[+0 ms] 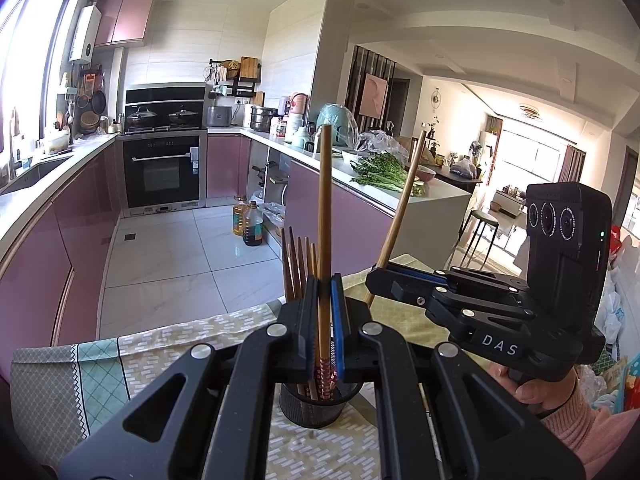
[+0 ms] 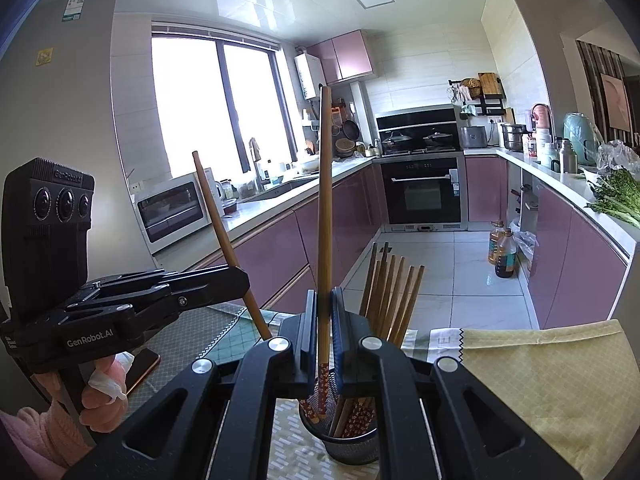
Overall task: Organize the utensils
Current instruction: 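Lower the left gripper's chopstick into the cup while the right gripper lowers its own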
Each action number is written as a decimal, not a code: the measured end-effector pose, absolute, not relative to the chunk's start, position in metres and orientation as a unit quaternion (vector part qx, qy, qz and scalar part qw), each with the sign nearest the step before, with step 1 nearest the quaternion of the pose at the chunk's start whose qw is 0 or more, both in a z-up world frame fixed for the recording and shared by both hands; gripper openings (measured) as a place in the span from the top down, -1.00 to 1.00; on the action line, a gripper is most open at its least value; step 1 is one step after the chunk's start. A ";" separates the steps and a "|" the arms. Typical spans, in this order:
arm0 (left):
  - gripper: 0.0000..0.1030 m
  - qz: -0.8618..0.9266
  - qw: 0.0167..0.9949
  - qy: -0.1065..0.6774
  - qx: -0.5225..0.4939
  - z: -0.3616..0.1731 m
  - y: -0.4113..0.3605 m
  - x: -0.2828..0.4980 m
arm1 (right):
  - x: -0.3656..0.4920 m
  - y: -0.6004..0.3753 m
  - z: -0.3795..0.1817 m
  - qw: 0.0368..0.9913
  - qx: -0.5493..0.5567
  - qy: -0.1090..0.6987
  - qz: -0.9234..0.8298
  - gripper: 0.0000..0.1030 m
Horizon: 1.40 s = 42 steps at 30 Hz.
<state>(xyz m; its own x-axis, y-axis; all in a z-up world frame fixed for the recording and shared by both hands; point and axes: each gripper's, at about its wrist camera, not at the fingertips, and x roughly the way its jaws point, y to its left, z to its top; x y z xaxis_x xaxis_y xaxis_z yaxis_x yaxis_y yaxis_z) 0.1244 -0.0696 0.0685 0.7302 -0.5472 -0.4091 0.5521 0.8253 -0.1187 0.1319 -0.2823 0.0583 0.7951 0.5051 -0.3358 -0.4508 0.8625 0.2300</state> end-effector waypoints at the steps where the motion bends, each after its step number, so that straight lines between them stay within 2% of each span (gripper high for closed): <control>1: 0.86 -0.295 0.930 0.218 0.006 0.069 -0.070 0.125 | 0.131 -0.282 0.059 0.945 0.069 0.197 0.252 0.89; 42: 0.86 -0.289 0.926 0.242 0.006 0.062 -0.074 0.139 | 0.150 -0.282 0.045 0.939 0.073 0.225 0.250 0.89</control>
